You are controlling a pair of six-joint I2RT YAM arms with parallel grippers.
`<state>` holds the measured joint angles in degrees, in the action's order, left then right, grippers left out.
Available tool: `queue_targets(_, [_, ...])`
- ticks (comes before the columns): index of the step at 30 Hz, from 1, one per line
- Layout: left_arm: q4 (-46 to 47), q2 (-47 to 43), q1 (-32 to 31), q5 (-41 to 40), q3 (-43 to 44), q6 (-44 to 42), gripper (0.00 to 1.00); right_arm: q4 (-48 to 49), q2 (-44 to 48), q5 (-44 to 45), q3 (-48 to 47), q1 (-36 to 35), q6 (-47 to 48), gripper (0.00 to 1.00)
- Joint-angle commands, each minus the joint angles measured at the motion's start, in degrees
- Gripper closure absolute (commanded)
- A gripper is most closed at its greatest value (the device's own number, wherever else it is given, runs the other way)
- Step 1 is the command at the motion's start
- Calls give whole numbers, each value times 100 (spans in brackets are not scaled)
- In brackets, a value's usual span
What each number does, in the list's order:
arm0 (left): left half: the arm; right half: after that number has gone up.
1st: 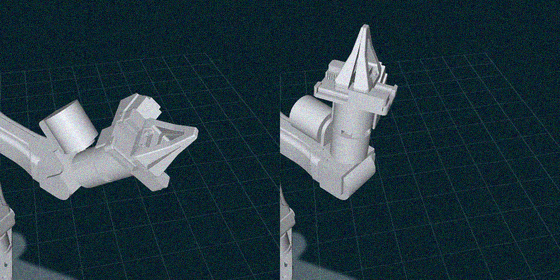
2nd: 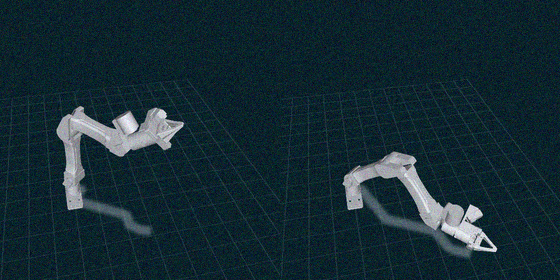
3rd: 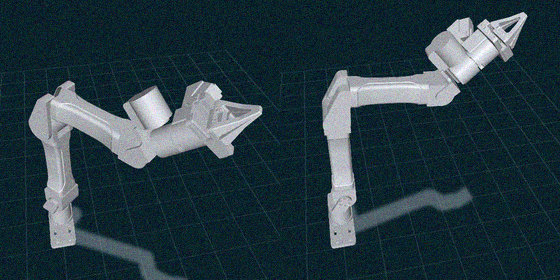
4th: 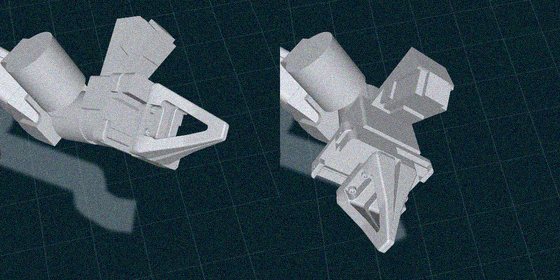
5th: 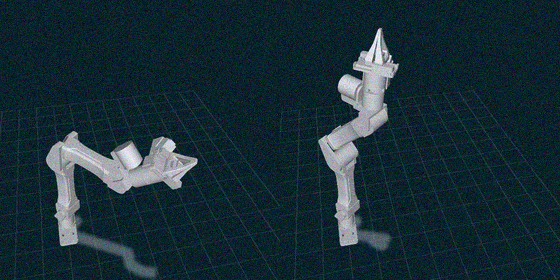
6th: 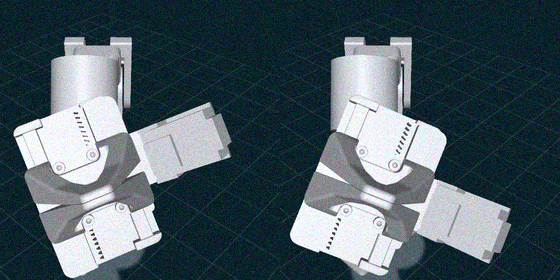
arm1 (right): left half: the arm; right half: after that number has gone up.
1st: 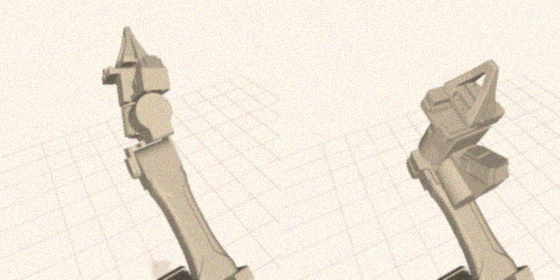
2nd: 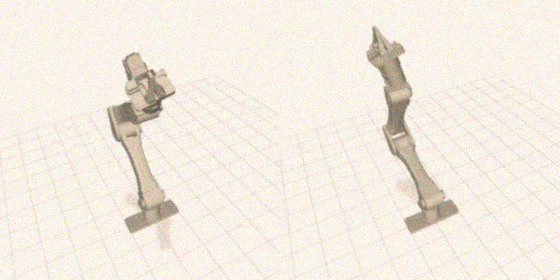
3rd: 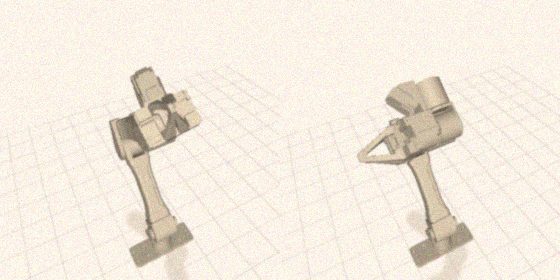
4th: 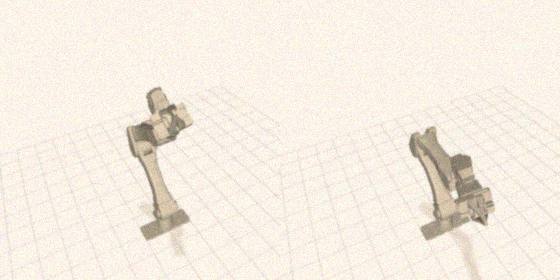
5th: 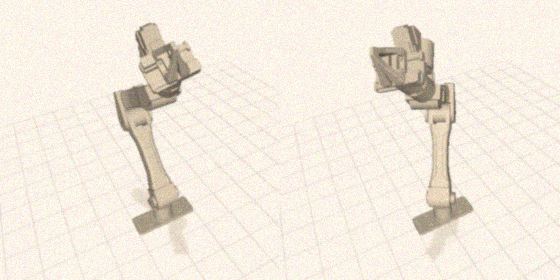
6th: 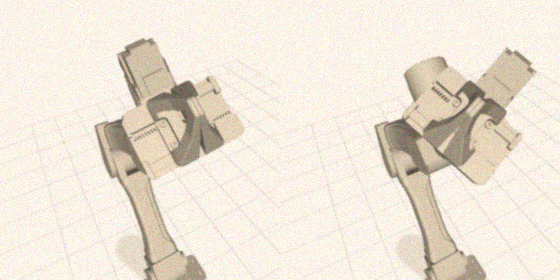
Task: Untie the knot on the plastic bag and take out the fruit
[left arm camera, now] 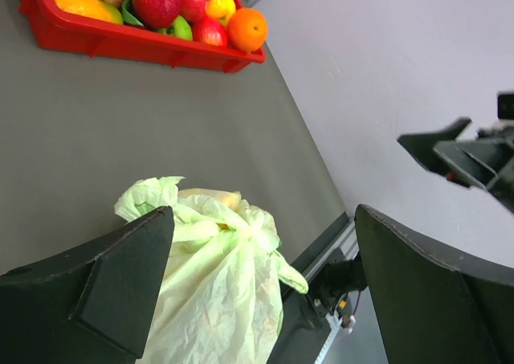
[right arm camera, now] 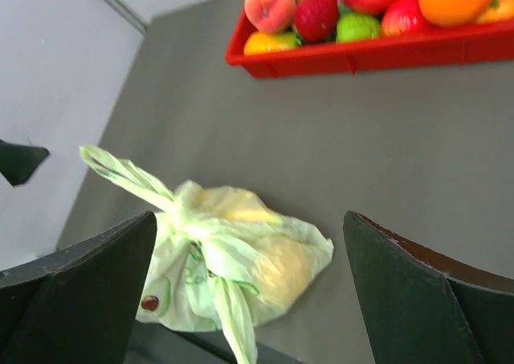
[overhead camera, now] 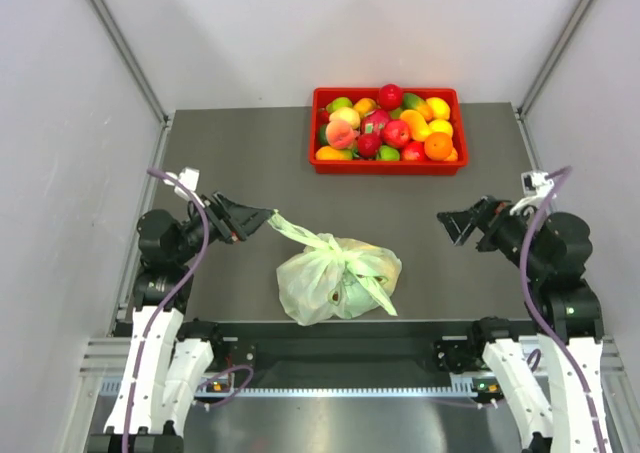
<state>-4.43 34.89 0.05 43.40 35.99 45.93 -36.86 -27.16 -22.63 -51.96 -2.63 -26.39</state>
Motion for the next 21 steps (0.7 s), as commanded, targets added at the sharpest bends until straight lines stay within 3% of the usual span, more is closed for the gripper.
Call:
queue_targets(1, [109, 78, -190, 371, 14, -470, 1, -172, -290, -328, -279, -53, 556, 0])
queue_targets(5, [-338, 631, -488, 285, 319, -962, 1, -347, -772, -576, -297, -79, 749, 0])
queue_targets(6, [-644, 728, -863, 135, 399, -1103, 1, -418, -843, -497, -297, -114, 863, 0])
queue_targets(8, [-875, 1010, -1417, -707, 654, -1472, 1, -479, -984, -278, -279, -298, 977, 0])
queue_targets(9, [-1085, 1150, -2038, -1084, 760, -1595, 1, -471, -1019, -164, -279, -560, 978, 0])
queue_targets(11, [-1341, 1607, -2561, -2039, 1120, -1903, 1, -471, -1220, 439, -279, -991, 943, 0])
queue_targets(12, [-1411, 1756, -2929, -2298, 1217, -1965, 1, -488, -1300, 748, -288, -1533, 908, 0])
queue_targets(17, [-1596, 2881, -3854, -3564, 1779, -2264, 1, -532, -1915, 2619, -262, -3048, 592, 0])
queue_targets(21, [-1869, 3444, -4635, -4750, 2202, -2413, 3, -463, -2092, 3107, -183, -3664, 398, 0])
